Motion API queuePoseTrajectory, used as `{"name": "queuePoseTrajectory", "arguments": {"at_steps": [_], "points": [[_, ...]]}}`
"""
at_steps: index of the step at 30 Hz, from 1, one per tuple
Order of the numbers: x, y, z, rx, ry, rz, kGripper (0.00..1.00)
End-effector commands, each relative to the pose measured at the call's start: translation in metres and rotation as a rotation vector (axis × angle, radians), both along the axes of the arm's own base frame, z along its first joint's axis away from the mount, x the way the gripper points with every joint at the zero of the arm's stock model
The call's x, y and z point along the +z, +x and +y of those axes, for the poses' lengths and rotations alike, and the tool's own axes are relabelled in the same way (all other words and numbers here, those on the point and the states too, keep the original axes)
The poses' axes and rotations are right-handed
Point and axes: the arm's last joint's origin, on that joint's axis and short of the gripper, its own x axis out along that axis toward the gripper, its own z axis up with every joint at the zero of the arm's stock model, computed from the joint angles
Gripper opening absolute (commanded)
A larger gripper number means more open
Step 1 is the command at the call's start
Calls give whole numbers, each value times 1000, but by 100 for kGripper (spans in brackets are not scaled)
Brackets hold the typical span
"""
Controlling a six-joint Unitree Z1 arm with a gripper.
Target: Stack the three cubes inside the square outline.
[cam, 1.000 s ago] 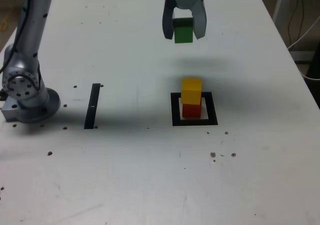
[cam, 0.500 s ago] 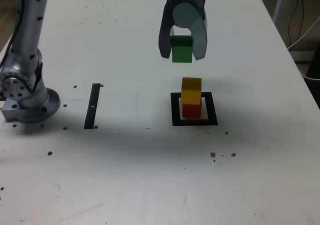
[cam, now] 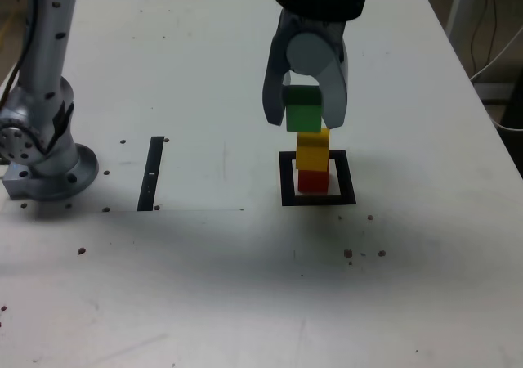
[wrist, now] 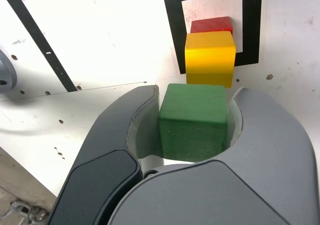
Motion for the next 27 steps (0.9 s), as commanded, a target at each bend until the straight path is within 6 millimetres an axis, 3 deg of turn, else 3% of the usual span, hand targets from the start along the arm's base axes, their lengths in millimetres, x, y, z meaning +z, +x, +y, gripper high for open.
{"name": "queuePoseTrajectory", "arguments": {"at_steps": [1,27], "points": [[-4,3,-2,3,-3,13,30],[-29,21,12,7,3,29,31]]}}
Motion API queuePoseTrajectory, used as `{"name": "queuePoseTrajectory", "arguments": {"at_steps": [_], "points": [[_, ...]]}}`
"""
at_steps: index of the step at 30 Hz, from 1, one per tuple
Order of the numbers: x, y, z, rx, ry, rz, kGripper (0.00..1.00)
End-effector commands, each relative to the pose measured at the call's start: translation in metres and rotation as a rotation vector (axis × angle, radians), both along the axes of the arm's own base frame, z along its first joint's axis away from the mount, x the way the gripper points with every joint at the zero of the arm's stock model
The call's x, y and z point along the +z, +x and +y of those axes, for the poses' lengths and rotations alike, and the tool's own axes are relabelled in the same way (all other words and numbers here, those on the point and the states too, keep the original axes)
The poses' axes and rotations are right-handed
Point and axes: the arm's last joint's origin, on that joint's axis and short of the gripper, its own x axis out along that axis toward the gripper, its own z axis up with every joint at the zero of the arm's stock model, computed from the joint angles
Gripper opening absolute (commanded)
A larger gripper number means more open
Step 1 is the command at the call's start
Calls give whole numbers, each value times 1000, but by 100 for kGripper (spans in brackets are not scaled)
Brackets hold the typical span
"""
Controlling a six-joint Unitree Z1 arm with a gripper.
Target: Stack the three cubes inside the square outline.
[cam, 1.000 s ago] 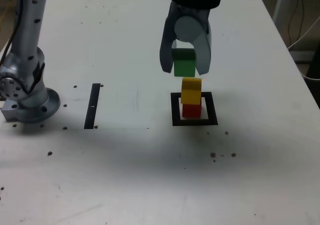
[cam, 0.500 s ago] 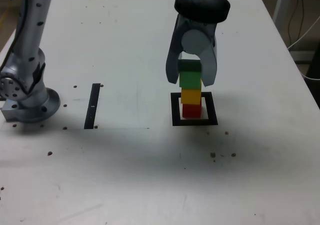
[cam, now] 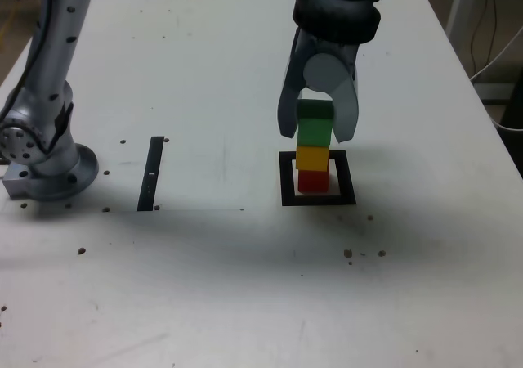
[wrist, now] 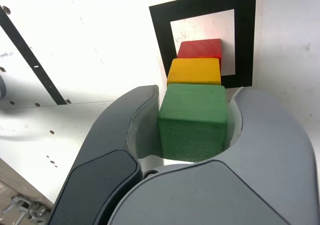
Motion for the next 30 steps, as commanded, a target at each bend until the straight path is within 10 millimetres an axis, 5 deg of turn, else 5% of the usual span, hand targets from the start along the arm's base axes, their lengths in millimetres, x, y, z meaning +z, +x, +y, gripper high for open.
{"name": "queuePoseTrajectory", "arguments": {"at_steps": [1,7,9,21,30], "points": [[-3,1,1,-2,0,5,34],[-7,3,2,-13,-7,0,89],[-7,2,2,-13,-6,1,97],[-4,-1,4,-12,-3,-13,100],[19,-14,6,-17,28,-74,100]]}}
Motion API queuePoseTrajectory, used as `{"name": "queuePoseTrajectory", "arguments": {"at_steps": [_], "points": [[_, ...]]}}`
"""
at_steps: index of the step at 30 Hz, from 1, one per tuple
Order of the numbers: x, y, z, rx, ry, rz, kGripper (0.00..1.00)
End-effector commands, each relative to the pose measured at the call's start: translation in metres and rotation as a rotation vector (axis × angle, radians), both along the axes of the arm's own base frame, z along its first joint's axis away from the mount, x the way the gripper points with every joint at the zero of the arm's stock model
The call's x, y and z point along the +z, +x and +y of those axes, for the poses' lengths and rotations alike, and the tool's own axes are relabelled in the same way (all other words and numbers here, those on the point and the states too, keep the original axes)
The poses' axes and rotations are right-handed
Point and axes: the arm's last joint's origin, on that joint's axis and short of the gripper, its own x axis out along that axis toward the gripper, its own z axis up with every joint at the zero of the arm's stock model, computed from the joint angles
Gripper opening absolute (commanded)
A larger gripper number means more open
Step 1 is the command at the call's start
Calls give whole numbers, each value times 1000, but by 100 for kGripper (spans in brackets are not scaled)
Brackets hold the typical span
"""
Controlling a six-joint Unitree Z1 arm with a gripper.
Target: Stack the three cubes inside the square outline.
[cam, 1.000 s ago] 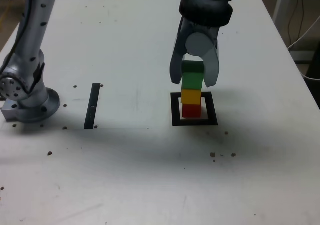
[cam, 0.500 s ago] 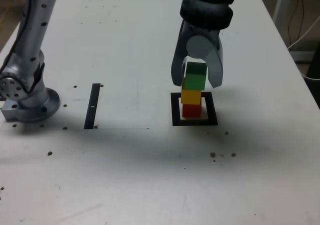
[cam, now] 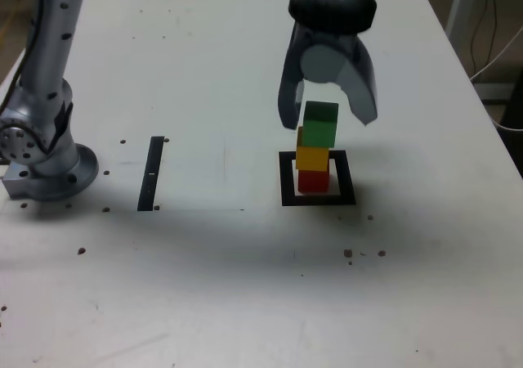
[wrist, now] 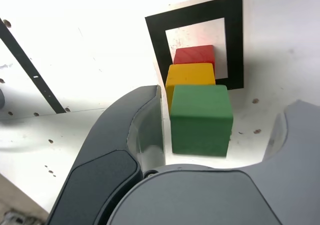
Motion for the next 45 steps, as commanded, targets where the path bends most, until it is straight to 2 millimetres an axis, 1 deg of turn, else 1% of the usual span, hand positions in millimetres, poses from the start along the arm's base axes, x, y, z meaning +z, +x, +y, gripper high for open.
{"name": "queuePoseTrajectory", "arguments": {"at_steps": [1,6,9,18,22,28,35,39,45], "points": [[7,-4,1,0,8,-17,100],[22,-12,3,-2,31,-59,100],[27,-14,4,-1,40,-76,100],[32,-20,4,1,49,-87,100],[33,-29,5,5,53,-79,100],[35,-57,6,27,61,-59,100],[37,-101,8,54,79,-36,100],[32,-127,9,68,87,-15,100],[15,-163,11,88,91,8,100]]}}
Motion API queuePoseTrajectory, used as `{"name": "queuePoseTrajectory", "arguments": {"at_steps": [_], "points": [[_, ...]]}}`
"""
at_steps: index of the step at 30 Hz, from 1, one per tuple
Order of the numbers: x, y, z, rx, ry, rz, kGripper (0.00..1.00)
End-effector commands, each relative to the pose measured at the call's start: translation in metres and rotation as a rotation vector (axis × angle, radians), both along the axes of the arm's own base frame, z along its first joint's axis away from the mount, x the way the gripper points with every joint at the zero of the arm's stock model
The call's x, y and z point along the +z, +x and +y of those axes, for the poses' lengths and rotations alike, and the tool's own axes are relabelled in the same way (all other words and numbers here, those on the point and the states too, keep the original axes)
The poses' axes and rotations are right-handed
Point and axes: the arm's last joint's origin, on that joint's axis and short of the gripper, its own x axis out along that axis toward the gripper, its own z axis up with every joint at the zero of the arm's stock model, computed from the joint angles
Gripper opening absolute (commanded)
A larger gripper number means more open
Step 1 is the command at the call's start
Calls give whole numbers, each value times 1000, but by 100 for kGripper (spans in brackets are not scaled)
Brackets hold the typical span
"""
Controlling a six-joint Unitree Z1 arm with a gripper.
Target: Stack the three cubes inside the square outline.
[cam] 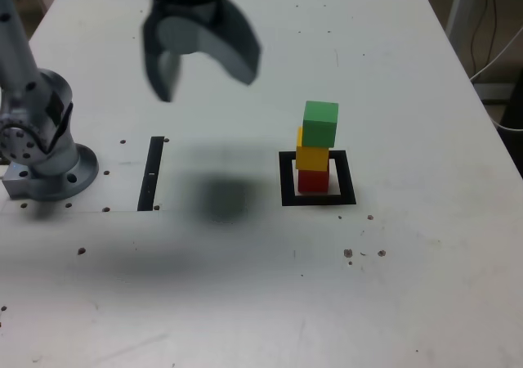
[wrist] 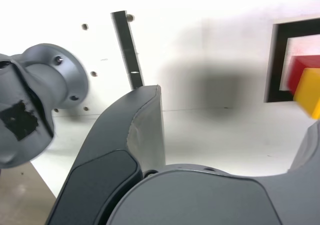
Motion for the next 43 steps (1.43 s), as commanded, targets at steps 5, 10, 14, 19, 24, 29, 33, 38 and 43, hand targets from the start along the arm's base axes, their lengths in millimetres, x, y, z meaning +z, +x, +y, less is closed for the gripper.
{"name": "queuePoseTrajectory", "arguments": {"at_steps": [5,10,14,19,24,29,33,38,43], "points": [[-18,-31,1,16,0,25,100],[-34,-51,2,21,-9,42,100],[-48,-59,1,24,-20,60,100],[-68,-66,1,25,-33,75,100],[-90,-68,0,24,-54,88,100],[-108,-64,-1,21,-74,101,100],[-114,-63,-2,20,-81,106,100],[-115,-63,-2,19,-82,105,100],[-117,-63,-2,19,-82,97,100]]}}
